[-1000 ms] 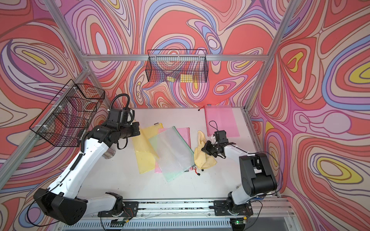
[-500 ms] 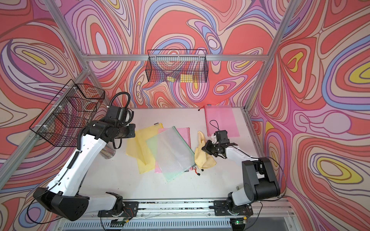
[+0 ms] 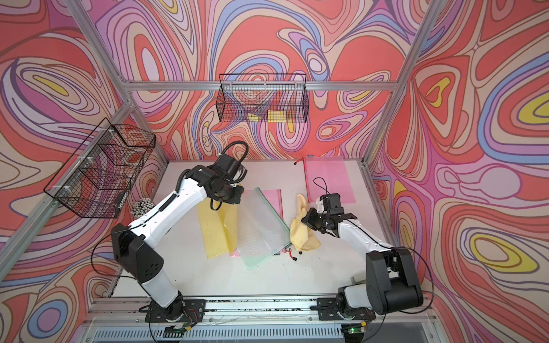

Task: Wipe the document bag
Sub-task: Adjust the document bag.

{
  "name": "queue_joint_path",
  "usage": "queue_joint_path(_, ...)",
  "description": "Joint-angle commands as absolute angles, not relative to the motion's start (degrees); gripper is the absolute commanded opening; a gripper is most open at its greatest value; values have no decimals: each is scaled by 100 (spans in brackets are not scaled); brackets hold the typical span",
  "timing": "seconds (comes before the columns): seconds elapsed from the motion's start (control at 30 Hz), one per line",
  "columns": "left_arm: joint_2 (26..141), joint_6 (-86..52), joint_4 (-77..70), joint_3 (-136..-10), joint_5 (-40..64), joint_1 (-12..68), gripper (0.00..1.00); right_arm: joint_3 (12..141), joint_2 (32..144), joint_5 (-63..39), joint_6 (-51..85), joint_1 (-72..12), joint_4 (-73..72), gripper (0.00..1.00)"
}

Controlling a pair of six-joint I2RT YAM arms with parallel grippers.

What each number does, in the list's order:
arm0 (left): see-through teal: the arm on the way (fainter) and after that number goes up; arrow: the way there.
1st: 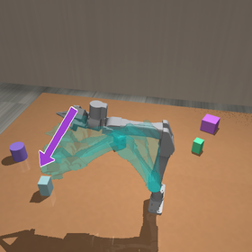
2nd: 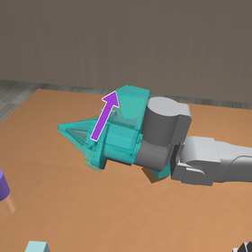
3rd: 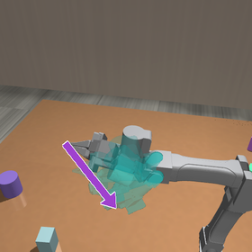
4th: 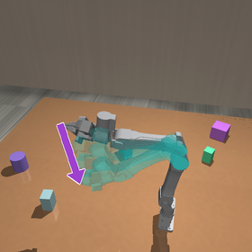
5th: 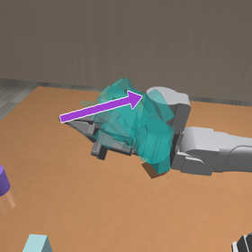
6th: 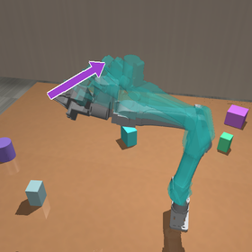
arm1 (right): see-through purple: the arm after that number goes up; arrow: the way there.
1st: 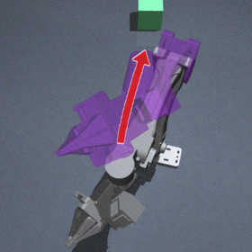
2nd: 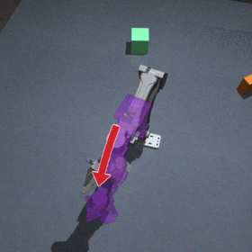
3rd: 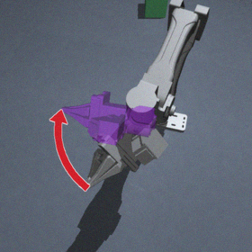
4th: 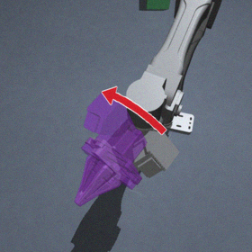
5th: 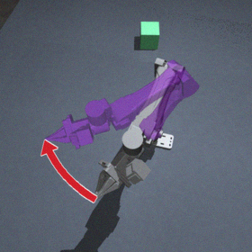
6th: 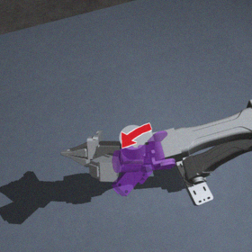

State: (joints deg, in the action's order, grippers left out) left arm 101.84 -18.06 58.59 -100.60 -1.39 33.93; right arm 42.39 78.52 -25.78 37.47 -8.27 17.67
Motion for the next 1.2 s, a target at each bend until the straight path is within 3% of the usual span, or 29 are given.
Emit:
queue_joint_path(0.0, 10857, -1945, 5676, -10357, 291, 3814, 0, 4144, 7680, -2426, 3667, -835, 1937, 0)
queue_joint_path(0.2, 11884, -2031, 5423, -10823, 707, 4232, 2, 4304, 7479, -2348, 3628, -831, 2189, 0)
queue_joint_path(0.33, 11960, -2162, 4863, -10720, 923, 4393, 29, 4474, 7324, -2364, 3639, -836, 2308, 0)
queue_joint_path(0.4, 11673, -2340, 4223, -10292, 1128, 4395, 39, 4596, 7271, -2380, 3628, -835, 2387, 0)
queue_joint_path(0.53, 10651, -2730, 2739, -9098, 1241, 4386, 69, 4911, 7257, -2475, 3645, -888, 2437, 0)
queue_joint_path(0.63, 9813, -2835, 2080, -8234, 974, 4280, 77, 5263, 7504, -2352, 3633, -1237, 2417, 0)
queue_joint_path(0.73, 9024, -3088, 1875, -7430, 933, 3835, 79, 5844, 8099, -1905, 3523, -1965, 2493, 0)
queue_joint_path(0.87, 8325, -3329, 1799, -6166, 1138, 2828, 74, 6595, 9151, -1801, 3521, -2680, 2290, 0)
queue_joint_path(1.03, 7963, -3735, 1051, -4595, 1953, 1567, 69, 7140, 10479, -1909, 3474, -2825, 2013, 0)
queue_joint_path(1.17, 8164, -3764, 600, -4128, 2242, 1300, 65, 7217, 11089, -1862, 3460, -2822, 1993, 0)
